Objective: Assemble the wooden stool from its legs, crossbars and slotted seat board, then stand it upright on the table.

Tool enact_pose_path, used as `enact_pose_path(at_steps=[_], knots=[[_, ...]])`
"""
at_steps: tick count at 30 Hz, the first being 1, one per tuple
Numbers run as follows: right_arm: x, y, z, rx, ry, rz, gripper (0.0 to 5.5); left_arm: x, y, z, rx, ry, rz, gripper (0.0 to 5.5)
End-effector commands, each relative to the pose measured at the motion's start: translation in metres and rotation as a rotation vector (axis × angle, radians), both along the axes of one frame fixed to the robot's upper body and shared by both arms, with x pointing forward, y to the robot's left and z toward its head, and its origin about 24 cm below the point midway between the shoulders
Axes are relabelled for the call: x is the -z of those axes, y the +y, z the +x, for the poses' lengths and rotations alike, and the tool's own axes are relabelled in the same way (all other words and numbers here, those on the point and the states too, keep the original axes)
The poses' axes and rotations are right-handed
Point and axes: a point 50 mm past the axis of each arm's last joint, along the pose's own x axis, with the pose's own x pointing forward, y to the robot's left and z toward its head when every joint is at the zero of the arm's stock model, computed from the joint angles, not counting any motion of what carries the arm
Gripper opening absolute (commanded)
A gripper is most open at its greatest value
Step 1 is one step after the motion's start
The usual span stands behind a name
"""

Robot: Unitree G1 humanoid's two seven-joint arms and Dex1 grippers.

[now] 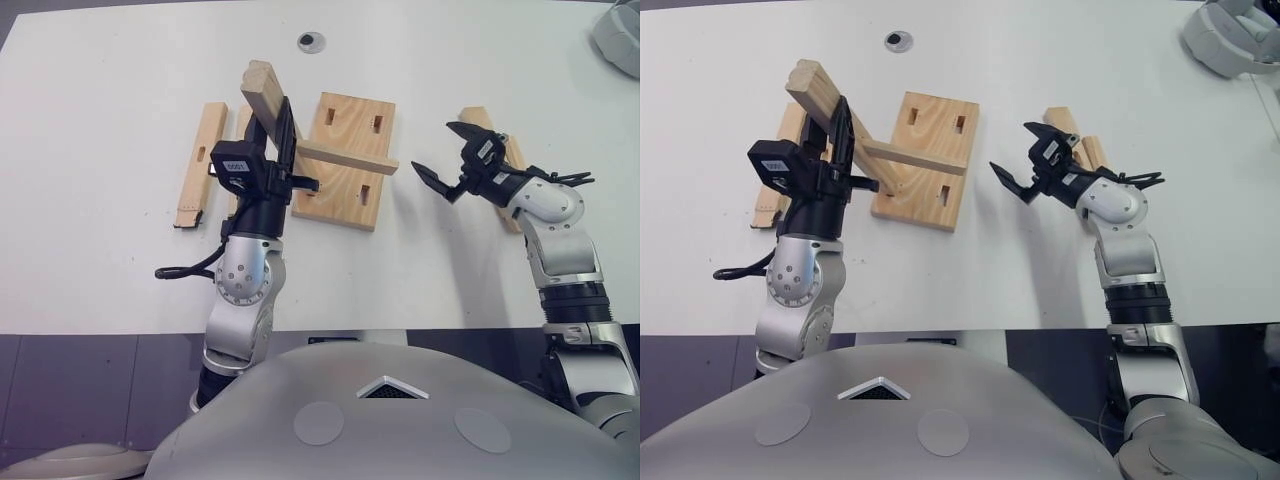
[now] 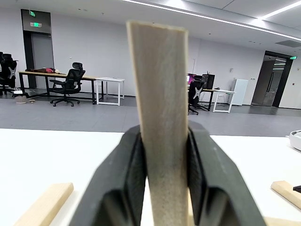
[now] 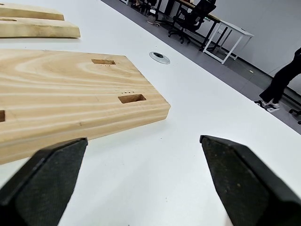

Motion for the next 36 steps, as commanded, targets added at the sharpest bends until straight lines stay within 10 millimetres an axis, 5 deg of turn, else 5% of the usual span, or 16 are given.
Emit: enact_pose_path(at_steps=[1,11,23,28,36], knots=[[-0.007,-0.001,0.007,0.011,-0.037,-0.007,4.47,0.061,-0.004,-0.013,0.071,0.406,0.157,1.02],[-0.006,0.000,0.008,0.025,-0.048,-0.003,4.47,0.070,0.003,-0.013,0.066,0.556,0.184,1.02],[-0.002,0.004,0.005,0.046,-0.066,0.016,4.47,0.012,0.016,0.013,-0.031,0.244,0.134,1.02],[-0.001,0.005,0.004,0.058,-0.072,0.019,4.47,0.008,0.012,0.015,0.006,0.208,0.146,1.02],[0.001,0.007,0.005,0.058,-0.073,0.023,4.47,-0.017,0.019,0.014,-0.027,0.044,0.098,2.49]])
